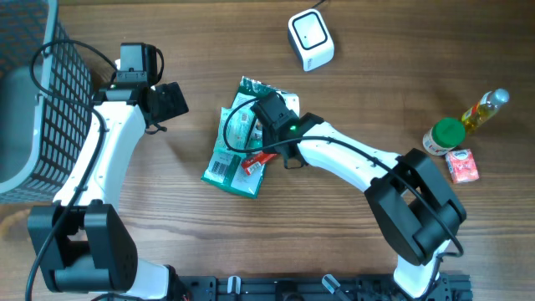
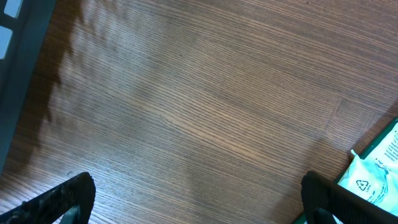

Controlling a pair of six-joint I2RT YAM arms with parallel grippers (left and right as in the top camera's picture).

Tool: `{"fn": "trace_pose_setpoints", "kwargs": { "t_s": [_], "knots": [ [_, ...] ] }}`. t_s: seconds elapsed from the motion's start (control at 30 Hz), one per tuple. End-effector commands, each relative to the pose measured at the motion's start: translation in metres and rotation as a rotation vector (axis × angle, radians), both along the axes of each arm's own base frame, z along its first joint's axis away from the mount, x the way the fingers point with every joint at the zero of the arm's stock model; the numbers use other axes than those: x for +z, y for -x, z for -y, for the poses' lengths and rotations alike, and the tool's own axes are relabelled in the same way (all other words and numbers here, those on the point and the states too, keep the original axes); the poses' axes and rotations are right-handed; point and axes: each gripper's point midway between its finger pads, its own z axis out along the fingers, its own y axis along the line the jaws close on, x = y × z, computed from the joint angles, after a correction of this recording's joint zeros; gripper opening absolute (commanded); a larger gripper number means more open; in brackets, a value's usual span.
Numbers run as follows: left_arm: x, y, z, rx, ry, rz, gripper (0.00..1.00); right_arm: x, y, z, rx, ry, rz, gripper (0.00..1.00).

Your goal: Scan the item barcode

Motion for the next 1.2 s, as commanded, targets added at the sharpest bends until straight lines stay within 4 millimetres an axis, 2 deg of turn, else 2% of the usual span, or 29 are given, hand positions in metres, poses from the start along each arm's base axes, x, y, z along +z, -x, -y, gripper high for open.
{"fn": "trace_pose_setpoints", "kwargs": {
  "t_s": [0.0,0.17,0.3,0.4,0.6,0.83,1.03,1.17],
  "knots": [
    [-0.004,0.001,-0.003,0.007,-0.008,-0.012,1.00,0.017,-0.001,-0.006,0.026,-0.071,0.000,0.13],
    [-0.004,0.001,-0.003,0.007,-0.008,-0.012,1.00,0.008,-0.001,0.010,-0.042,-0.056,-0.044,0.08],
    [-0.004,0.001,-0.003,0.007,-0.008,-0.012,1.00,-0.007,-0.002,0.005,-0.046,-0.059,-0.059,0.07],
    [-0.004,0.001,-0.003,0.007,-0.008,-0.012,1.00,-0.022,-0.012,-0.007,-0.036,-0.097,-0.042,0.08],
    [-0.004,0.001,-0.003,0.007,-0.008,-0.012,1.00,-0.037,-0.009,-0.048,0.051,-0.280,-0.100,0.11],
    [-0.004,0.001,-0.003,0.007,-0.008,-0.012,1.00,-0.028,-0.027,-0.066,0.059,-0.372,-0.027,0.12],
    [-0.004,0.001,-0.003,0.007,-0.008,-0.012,1.00,-0.011,-0.044,-0.079,0.094,-0.424,0.072,0.13],
    [-0.004,0.001,-0.003,0.007,-0.008,-0.012,1.00,0.015,-0.061,-0.081,0.189,-0.416,0.175,0.22]
  ]
}}
